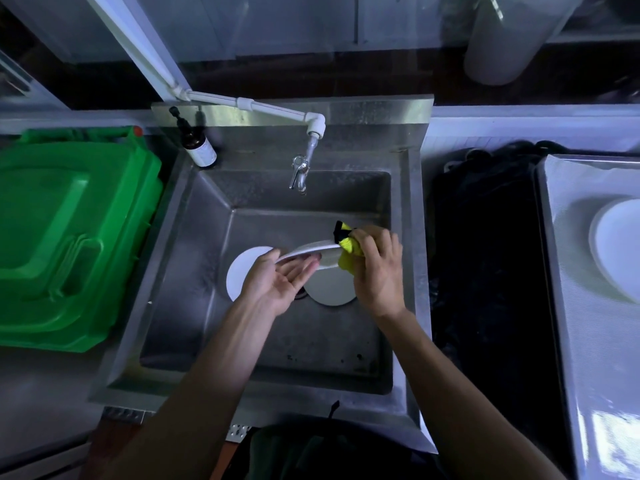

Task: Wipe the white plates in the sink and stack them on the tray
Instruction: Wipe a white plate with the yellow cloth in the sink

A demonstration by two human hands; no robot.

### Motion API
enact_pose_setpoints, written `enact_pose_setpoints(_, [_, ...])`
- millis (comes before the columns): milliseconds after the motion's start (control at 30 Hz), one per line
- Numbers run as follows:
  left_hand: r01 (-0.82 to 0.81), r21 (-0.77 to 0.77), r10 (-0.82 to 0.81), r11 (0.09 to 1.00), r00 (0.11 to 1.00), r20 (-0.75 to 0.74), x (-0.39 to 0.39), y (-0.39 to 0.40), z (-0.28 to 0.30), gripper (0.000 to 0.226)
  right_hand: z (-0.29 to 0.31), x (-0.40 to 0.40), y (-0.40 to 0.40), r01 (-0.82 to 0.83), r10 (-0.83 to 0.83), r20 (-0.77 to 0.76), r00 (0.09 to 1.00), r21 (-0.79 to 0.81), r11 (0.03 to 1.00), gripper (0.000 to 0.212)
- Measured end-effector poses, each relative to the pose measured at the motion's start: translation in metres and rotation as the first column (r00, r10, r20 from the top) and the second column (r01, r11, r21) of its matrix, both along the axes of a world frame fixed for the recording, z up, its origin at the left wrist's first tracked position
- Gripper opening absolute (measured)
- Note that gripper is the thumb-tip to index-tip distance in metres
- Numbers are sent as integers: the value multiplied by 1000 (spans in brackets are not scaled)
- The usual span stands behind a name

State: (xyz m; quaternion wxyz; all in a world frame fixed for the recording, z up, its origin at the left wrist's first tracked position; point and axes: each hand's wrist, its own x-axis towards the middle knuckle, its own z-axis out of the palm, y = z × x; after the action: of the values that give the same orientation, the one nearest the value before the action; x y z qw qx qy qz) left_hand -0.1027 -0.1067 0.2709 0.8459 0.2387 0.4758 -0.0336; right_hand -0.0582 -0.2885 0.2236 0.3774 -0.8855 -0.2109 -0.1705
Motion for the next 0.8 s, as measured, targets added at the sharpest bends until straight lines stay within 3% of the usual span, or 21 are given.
enact_pose_setpoints(67, [-47, 17, 47, 999, 999, 4, 2, 1, 0, 19, -4, -5, -4, -40, 40, -5, 999, 0, 999, 32])
enact_pose_setpoints(167, [-66, 101, 67, 993, 998, -7, 1, 4, -4, 6, -12, -8, -10, -134, 131, -62, 989, -47, 990, 51])
enact_pose_setpoints(367, [-61, 257, 73, 964, 997, -38, -4, 6, -13, 17, -15, -14, -8, -360, 351, -193, 916, -13, 933, 49])
enact_pose_setpoints(533, [-36, 302, 40, 953, 999, -4, -16, 5, -18, 24, -5, -23, 12, -299, 341, -498, 797, 166, 940, 44])
enact_pose_setpoints(800, [69, 398, -84, 915, 996, 22, -23, 4, -16, 38, 8, -27, 38, -278, 400, -456, 795, 312, 909, 39])
